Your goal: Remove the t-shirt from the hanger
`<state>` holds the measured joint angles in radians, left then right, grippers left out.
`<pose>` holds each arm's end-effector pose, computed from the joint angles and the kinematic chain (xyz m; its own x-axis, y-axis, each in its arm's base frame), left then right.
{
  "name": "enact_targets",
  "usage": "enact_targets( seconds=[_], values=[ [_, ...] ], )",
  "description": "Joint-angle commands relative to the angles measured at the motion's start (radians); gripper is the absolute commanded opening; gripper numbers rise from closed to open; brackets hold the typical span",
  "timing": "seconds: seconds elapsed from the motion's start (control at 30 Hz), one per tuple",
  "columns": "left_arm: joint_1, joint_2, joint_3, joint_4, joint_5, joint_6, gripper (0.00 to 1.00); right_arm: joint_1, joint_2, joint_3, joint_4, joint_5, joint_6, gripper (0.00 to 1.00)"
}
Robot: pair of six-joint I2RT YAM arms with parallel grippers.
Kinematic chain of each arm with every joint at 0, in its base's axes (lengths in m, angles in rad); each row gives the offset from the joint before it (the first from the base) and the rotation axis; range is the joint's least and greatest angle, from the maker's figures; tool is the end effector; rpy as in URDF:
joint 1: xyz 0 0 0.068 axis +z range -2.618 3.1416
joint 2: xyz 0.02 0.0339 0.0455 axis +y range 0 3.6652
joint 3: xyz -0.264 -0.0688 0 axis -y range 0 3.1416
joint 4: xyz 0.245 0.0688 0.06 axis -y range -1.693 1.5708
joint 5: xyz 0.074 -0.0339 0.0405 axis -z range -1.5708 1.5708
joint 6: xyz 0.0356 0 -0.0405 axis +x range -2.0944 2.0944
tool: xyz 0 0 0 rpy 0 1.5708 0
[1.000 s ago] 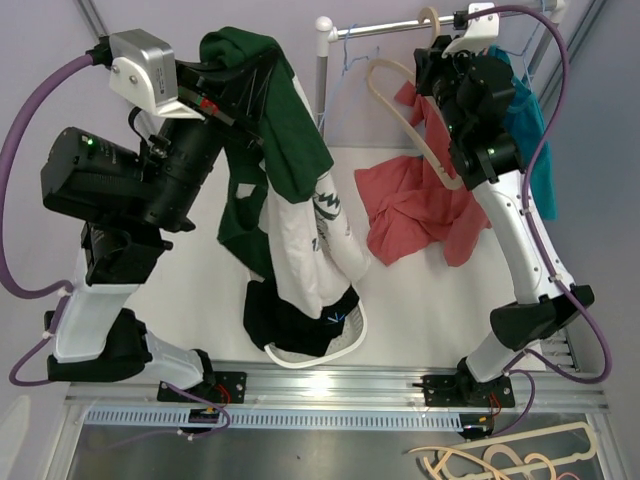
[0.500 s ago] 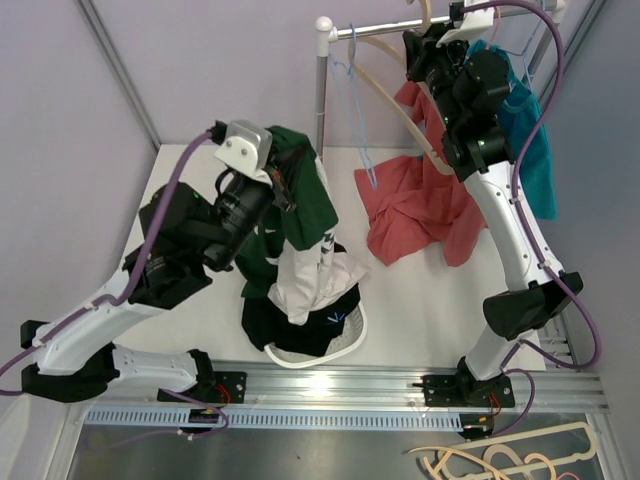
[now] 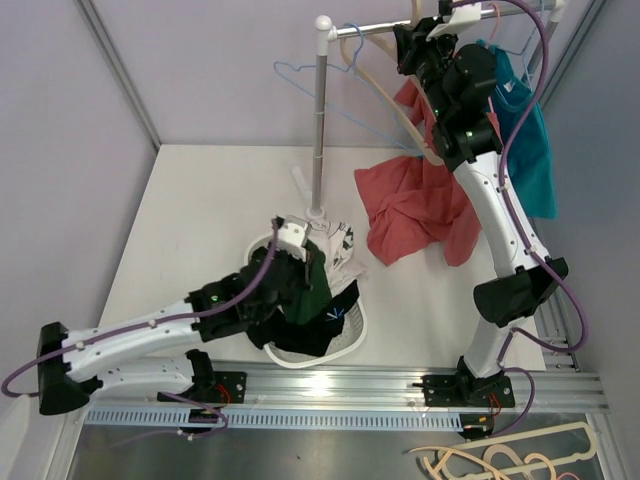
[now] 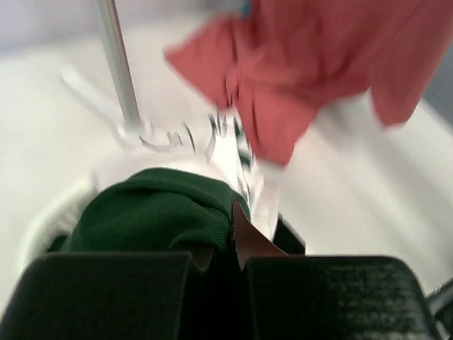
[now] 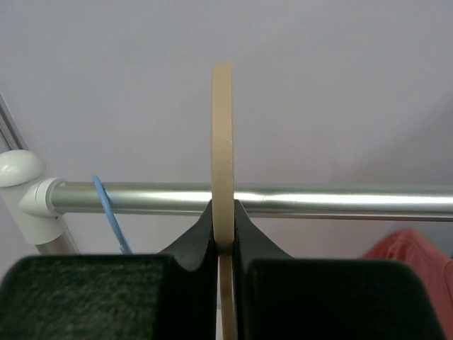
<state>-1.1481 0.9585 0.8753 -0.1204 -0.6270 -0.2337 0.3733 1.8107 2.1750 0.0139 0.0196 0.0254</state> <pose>0.1085 -0.1903 0.3482 -0.1971 -0.0189 -0.9802 0.4699 0.8756 -0.1114 0.3654 0.1424 0.5538 0.3349 0.1584 -0.9288 -0.3563 0.9339 0.0308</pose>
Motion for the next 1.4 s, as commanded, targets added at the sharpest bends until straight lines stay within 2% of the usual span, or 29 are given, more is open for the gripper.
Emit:
enact_targets(
  seconds=[0.0, 0.13, 0.23, 0.33, 0.63, 0.77, 1.2, 1.3, 1.33, 1.37],
  values=[
    [0.004, 0.049, -0.082, -0.036, 0.03, -0.242, 0.01, 0.015, -0.005, -0.006, 0.06, -0.009, -0.01, 0.0],
    [0.005, 0.088, -0.182, -0.042, 0.006, -0.341, 0.01, 0.016, -0.001, -0.034, 0.066, -0.056, -0.016, 0.0],
    [0.027, 0.124, -0.21, -0.059, 0.039, -0.418, 0.01, 0.016, 0.007, -0.041, 0.052, -0.081, -0.021, 0.0],
    [0.111, 0.238, -0.2, -0.107, 0.142, -0.513, 0.01, 0.022, -0.004, -0.075, 0.055, -0.086, -0.021, 0.0],
    [0.224, 0.476, -0.114, -0.128, 0.276, -0.556, 0.01, 0.024, -0.036, -0.175, 0.086, -0.105, -0.048, 0.0],
    [0.275, 0.497, -0.11, -0.099, 0.309, -0.552, 0.01, 0.03, -0.06, -0.224, 0.11, -0.124, -0.05, 0.0],
    [0.31, 0.454, -0.111, -0.17, 0.233, -0.536, 0.01, 0.095, -0.097, -0.241, 0.101, -0.156, -0.033, 0.0],
    [0.31, 0.439, -0.104, -0.185, 0.219, -0.526, 0.02, 0.104, -0.096, -0.236, 0.095, -0.106, -0.045, 0.26],
    [0.31, 0.436, -0.099, -0.189, 0.207, -0.518, 0.05, 0.105, -0.097, -0.235, 0.092, -0.092, -0.051, 0.38],
    [0.31, 0.43, -0.096, -0.194, 0.196, -0.515, 0.08, 0.105, -0.097, -0.224, 0.087, -0.08, -0.056, 0.4]
  ],
)
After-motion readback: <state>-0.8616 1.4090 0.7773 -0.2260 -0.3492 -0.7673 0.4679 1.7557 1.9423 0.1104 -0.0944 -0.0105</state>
